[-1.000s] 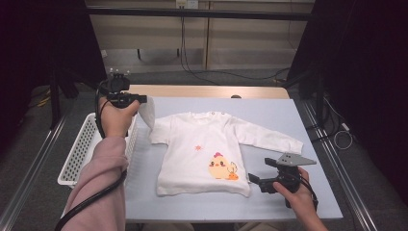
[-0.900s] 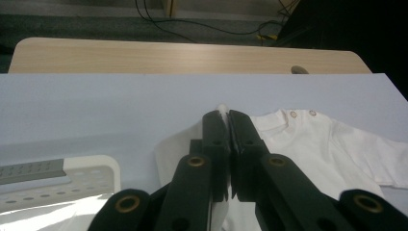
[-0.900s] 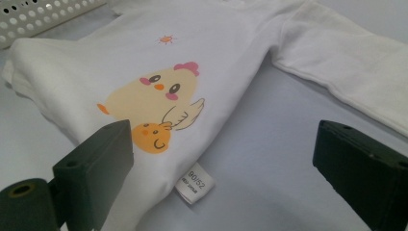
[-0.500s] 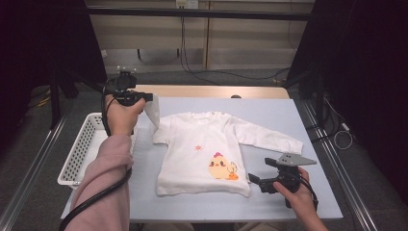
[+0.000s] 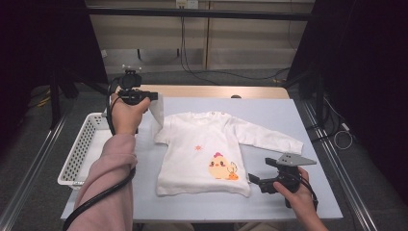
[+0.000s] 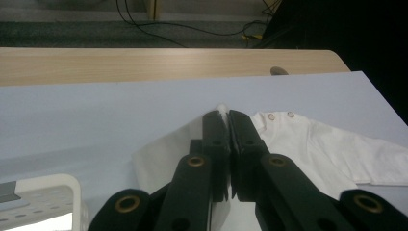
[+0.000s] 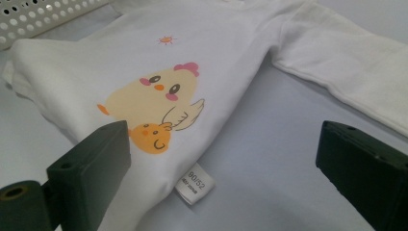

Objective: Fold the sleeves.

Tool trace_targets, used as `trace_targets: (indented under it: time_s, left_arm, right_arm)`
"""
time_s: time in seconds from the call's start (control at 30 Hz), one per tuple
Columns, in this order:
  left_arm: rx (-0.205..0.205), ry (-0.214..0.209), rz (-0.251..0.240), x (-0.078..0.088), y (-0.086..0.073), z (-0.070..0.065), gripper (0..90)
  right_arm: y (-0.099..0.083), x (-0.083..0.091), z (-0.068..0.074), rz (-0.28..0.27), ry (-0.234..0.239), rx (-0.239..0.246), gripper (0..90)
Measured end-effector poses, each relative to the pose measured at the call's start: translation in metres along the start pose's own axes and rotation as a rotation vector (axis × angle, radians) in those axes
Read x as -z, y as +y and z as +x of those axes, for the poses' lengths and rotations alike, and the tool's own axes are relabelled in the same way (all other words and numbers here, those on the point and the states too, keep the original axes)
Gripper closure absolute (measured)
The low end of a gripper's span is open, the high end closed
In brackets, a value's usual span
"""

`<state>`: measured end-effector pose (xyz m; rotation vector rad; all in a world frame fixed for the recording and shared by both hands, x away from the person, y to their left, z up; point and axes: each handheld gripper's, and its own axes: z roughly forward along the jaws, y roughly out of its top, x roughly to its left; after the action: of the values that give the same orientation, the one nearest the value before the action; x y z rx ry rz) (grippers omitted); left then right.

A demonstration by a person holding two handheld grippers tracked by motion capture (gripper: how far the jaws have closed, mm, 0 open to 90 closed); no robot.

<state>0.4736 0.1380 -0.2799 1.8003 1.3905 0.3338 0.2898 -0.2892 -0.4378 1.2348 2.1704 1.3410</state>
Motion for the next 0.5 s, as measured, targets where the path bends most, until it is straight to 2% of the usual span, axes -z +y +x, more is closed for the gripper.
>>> trace_targets:
  time_s: [0.5]
  left_arm:
    - [-0.016,-0.013,-0.01,-0.0028,0.0033,-0.0078,87.2]
  right_arm:
    - [-0.0007,-0.0009,-0.0004,0.009,-0.006,0.004,3.2]
